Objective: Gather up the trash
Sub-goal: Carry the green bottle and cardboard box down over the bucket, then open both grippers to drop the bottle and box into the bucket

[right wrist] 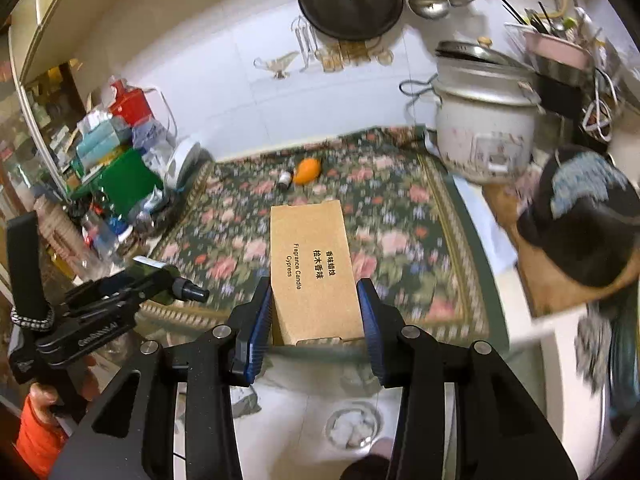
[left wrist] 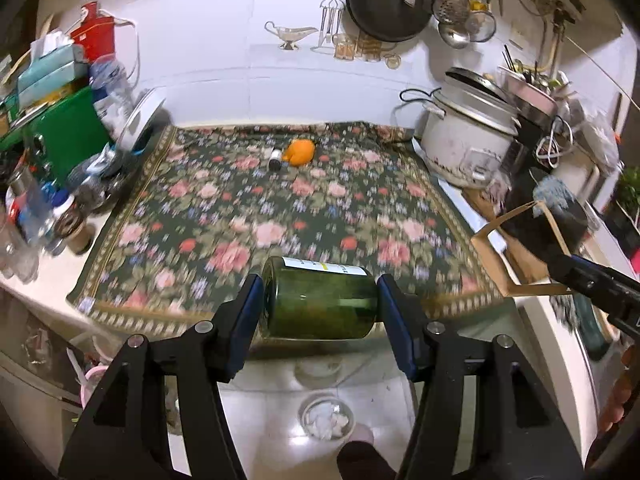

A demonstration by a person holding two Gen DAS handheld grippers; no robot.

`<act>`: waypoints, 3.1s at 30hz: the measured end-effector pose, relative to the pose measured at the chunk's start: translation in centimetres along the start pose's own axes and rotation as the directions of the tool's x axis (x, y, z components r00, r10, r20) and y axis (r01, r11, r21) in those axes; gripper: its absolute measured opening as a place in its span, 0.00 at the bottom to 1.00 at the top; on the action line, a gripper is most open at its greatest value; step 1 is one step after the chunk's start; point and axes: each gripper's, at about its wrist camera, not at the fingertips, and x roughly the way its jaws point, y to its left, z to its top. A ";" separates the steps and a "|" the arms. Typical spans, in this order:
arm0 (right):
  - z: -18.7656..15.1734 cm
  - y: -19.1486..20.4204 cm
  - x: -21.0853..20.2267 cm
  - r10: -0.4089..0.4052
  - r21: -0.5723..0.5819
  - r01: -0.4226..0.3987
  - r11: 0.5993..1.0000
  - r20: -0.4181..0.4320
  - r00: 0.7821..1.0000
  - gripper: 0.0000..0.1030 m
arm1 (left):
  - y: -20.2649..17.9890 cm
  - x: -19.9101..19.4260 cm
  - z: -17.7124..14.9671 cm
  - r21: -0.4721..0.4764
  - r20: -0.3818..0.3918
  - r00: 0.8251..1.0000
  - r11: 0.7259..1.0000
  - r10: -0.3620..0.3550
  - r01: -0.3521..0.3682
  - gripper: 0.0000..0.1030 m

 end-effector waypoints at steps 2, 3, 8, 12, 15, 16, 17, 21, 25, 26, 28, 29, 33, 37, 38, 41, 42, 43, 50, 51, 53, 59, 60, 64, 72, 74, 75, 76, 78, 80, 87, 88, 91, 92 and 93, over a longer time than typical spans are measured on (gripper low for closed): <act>-1.7 1.0 -0.5 -0.013 0.004 0.013 1.000 -0.013 1.000 0.37 | 0.6 -1.0 -1.7 0.003 -0.010 1.000 1.000 -0.008 0.008 0.56; -2.6 1.5 -0.8 -0.017 0.008 0.017 1.000 -0.019 1.000 0.37 | 0.9 -1.4 -2.7 0.005 -0.018 1.000 1.000 -0.011 0.011 0.56; -6.1 3.3 -1.8 -0.028 0.019 0.030 0.999 -0.076 0.997 0.37 | 1.9 -2.8 -6.4 0.028 -0.077 0.997 0.999 -0.013 0.015 0.56; -8.5 3.6 -1.9 -0.032 0.025 0.036 0.999 -0.144 0.989 0.37 | 1.9 -2.8 -9.0 0.028 -0.142 0.990 0.999 -0.026 0.031 0.56; -10.1 3.5 -1.5 -0.033 0.030 0.040 0.999 -0.189 0.981 0.37 | 1.7 -1.6 -10.5 0.015 -0.193 0.980 0.999 -0.039 0.043 0.56; -10.6 3.4 -1.2 -0.035 0.033 0.043 0.999 -0.203 0.979 0.37 | 1.6 -1.3 -11.0 0.015 -0.205 0.978 0.999 -0.042 0.046 0.56; -11.1 3.4 -1.0 -0.036 0.035 0.045 0.998 -0.214 0.976 0.37 | 1.4 -0.5 -11.7 0.015 -0.222 0.974 0.999 -0.047 0.052 0.56; -13.4 1.8 1.5 -0.038 0.056 0.056 0.997 -0.279 0.960 0.37 | 0.8 2.6 -14.2 0.011 -0.277 0.960 0.999 -0.043 0.047 0.56; -16.2 -0.7 5.5 -0.022 0.080 0.054 0.995 -0.353 0.935 0.37 | 0.8 6.6 -17.2 -0.011 -0.328 0.944 1.000 -0.027 0.025 0.56; -17.0 -1.4 6.7 -0.022 0.079 0.054 0.995 -0.364 0.931 0.37 | 0.9 7.7 -18.2 -0.022 -0.341 0.940 1.000 -0.025 0.018 0.56; -18.6 -2.9 9.3 -0.026 0.073 0.059 0.996 -0.389 0.921 0.37 | 1.0 9.7 -19.9 -0.039 -0.361 0.933 0.999 -0.012 -0.003 0.56; -19.1 -3.4 10.2 -0.026 0.072 0.059 0.996 -0.396 0.918 0.37 | 1.2 11.2 -21.2 -0.051 -0.374 0.927 0.999 -0.004 -0.016 0.56; -22.6 -6.2 16.0 -0.028 0.066 0.063 0.996 -0.430 0.903 0.37 | 2.3 16.5 -26.2 -0.099 -0.415 0.910 0.993 0.013 -0.059 0.56; -26.9 -8.4 22.5 -0.025 0.071 0.065 0.995 -0.457 0.889 0.37 | 3.8 21.4 -30.8 -0.122 -0.432 0.901 0.989 0.024 -0.085 0.56; -27.8 -8.7 23.8 -0.021 0.074 0.062 0.995 -0.462 0.886 0.37 | 4.1 22.3 -31.7 -0.125 -0.434 0.901 0.988 0.026 -0.089 0.56; -31.4 -9.8 28.7 -0.015 0.080 0.061 0.995 -0.482 0.876 0.37 | 4.9 25.7 -34.7 -0.135 -0.438 0.898 0.986 0.031 -0.100 0.56; -32.6 -10.0 30.2 -0.013 0.079 0.059 0.995 -0.490 0.872 0.37 | 5.1 26.7 -35.5 -0.141 -0.439 0.898 0.985 0.032 -0.104 0.56; -33.3 -10.1 31.4 -0.011 0.076 0.056 0.996 -0.497 0.868 0.37 | 5.4 27.8 -36.3 -0.150 -0.441 0.897 0.983 0.030 -0.106 0.56; -37.5 -9.9 37.9 -0.002 0.036 0.024 0.999 -0.515 0.857 0.38 | 6.7 34.0 -41.5 -0.182 -0.460 0.888 0.978 0.009 -0.105 0.56; -38.1 -9.9 38.7 -0.003 0.027 0.020 0.999 -0.522 0.853 0.38 | 6.7 34.5 -41.8 -0.180 -0.463 0.886 0.978 0.008 -0.103 0.56; -38.5 -10.2 39.5 0.000 0.024 0.015 1.000 -0.534 0.845 0.42 | 6.3 35.7 -42.8 -0.166 -0.470 0.883 0.981 0.008 -0.098 0.56; -38.3 -11.8 39.8 0.022 0.057 0.010 0.998 -0.539 0.842 0.44 | 4.7 38.7 -44.4 -0.127 -0.508 0.861 0.990 -0.010 -0.063 0.56; -38.0 -12.1 39.3 0.023 0.063 0.012 0.998 -0.530 0.848 0.45 | 4.3 39.1 -44.6 -0.121 -0.517 0.856 0.991 -0.017 -0.054 0.56; -37.4 -13.3 38.1 0.025 0.087 0.022 0.996 -0.501 0.865 0.46 | 2.5 41.2 -45.3 -0.107 -0.554 0.830 0.994 -0.065 0.007 0.56; -35.8 -13.7 35.1 0.015 0.106 0.035 0.994 -0.435 0.900 0.46 | -1.1 41.7 -44.9 0.018 -0.572 0.819 0.997 -0.056 0.081 0.66; -35.0 -13.5 34.1 0.027 0.115 0.024 0.993 -0.421 0.906 0.46 | -1.1 41.0 -44.4 0.016 -0.565 0.823 0.997 -0.053 0.075 0.67; -34.5 -13.2 33.4 0.032 0.119 0.019 0.993 -0.415 0.909 0.46 | -0.9 40.4 -43.9 0.011 -0.569 0.821 0.998 -0.047 0.065 0.67; -34.0 -13.0 32.9 0.030 0.118 0.021 0.993 -0.414 0.910 0.46 | -0.7 39.9 -43.6 0.006 -0.572 0.819 0.998 -0.042 0.055 0.67; -33.1 -12.6 31.8 0.026 0.114 0.024 0.993 -0.415 0.909 0.46 | -0.3 38.5 -42.5 -0.014 -0.568 0.822 0.999 -0.042 0.041 0.67; -31.6 -12.0 30.2 0.023 0.112 0.026 0.993 -0.414 0.910 0.46 | 0.3 35.8 -40.5 -0.045 -0.550 0.834 0.999 -0.047 0.026 0.67; -24.4 -8.5 22.0 0.023 0.103 0.019 0.995 -0.394 0.919 0.46 | 1.3 25.1 -31.6 -0.074 -0.484 0.875 0.997 -0.025 -0.013 0.67; -23.0 -7.7 20.3 0.022 0.101 0.018 0.995 -0.384 0.923 0.46 | 1.3 23.9 -30.5 -0.076 -0.473 0.881 0.997 -0.024 -0.014 0.67; -19.7 -5.9 16.2 0.023 0.098 0.013 0.995 -0.357 0.934 0.46 | 1.2 17.9 -25.5 -0.080 -0.419 0.908 0.997 -0.019 -0.016 0.67; -18.3 -5.0 14.3 0.018 0.093 0.014 0.996 -0.340 0.940 0.46 | 1.1 16.1 -23.9 -0.080 -0.400 0.916 0.997 -0.018 -0.015 0.67; -17.1 -4.3 12.7 0.014 0.086 0.015 0.996 -0.324 0.946 0.46 | 1.1 14.7 -22.9 -0.077 -0.385 0.923 0.997 -0.017 -0.014 0.67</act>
